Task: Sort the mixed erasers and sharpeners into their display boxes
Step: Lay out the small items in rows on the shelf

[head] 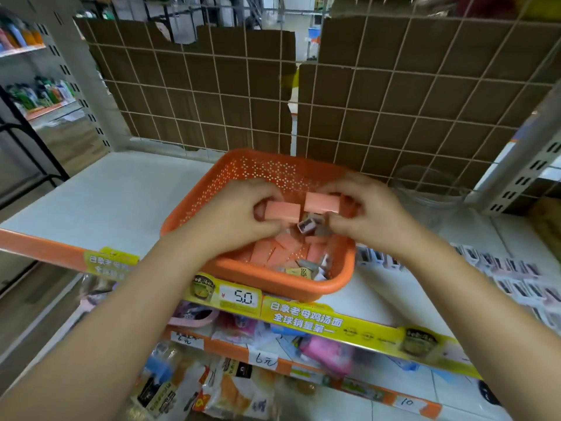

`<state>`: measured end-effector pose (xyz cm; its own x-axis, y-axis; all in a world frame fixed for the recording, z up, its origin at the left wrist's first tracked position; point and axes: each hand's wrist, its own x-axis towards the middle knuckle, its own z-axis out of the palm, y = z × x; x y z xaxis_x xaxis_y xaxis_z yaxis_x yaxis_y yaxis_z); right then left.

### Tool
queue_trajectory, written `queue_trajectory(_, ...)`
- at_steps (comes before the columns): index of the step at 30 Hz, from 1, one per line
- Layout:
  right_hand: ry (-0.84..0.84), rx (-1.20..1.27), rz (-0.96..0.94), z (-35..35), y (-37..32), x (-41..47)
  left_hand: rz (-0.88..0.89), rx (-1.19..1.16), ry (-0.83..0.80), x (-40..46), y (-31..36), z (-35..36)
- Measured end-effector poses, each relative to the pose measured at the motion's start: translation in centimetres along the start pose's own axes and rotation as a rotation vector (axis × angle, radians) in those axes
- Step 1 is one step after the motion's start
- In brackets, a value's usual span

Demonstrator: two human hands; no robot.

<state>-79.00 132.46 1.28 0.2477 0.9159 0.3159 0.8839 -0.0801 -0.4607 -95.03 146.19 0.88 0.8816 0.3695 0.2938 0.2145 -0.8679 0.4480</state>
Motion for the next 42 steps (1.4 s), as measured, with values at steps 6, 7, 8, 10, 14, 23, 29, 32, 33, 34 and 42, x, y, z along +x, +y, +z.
queue_trajectory(6,0.145,0.088,-0.069,-3.1,3.4,-6.3,0.136,-0.121,0.186,-1.2,5.3,2.3)
queue_trajectory(7,0.159,0.085,-0.072,-3.8,4.0,-7.4,0.143,-0.131,0.201,-1.2,6.5,3.0)
queue_trajectory(8,0.166,0.084,-0.077,-4.5,4.7,-8.6,0.148,-0.132,0.213,-1.1,7.8,3.8)
queue_trajectory(10,0.169,0.104,-0.073,-6.1,6.3,-10.9,0.151,-0.118,0.234,-0.8,10.5,5.7)
queue_trajectory(14,0.168,0.109,-0.044,-9.9,10.4,-15.8,0.089,-0.169,0.252,-0.2,16.3,10.8)
queue_trajectory(23,0.157,0.046,0.026,-16.5,17.8,-25.4,0.013,-0.212,0.248,1.8,27.1,18.8)
queue_trajectory(29,0.232,0.036,0.133,-18.4,20.2,-31.1,0.033,-0.254,0.245,2.3,31.1,21.8)
queue_trajectory(32,0.273,0.038,0.186,-19.4,21.2,-33.8,0.045,-0.295,0.229,2.3,33.0,23.3)
queue_trajectory(33,0.285,0.034,0.201,-19.8,21.5,-34.5,0.048,-0.299,0.227,2.3,33.7,23.7)
queue_trajectory(34,0.291,0.035,0.212,-20.2,22.0,-35.3,0.044,-0.304,0.223,2.3,34.5,24.2)
queue_trajectory(42,0.349,0.004,0.253,-24.7,26.9,-41.6,0.059,-0.331,0.139,3.9,42.2,29.8)
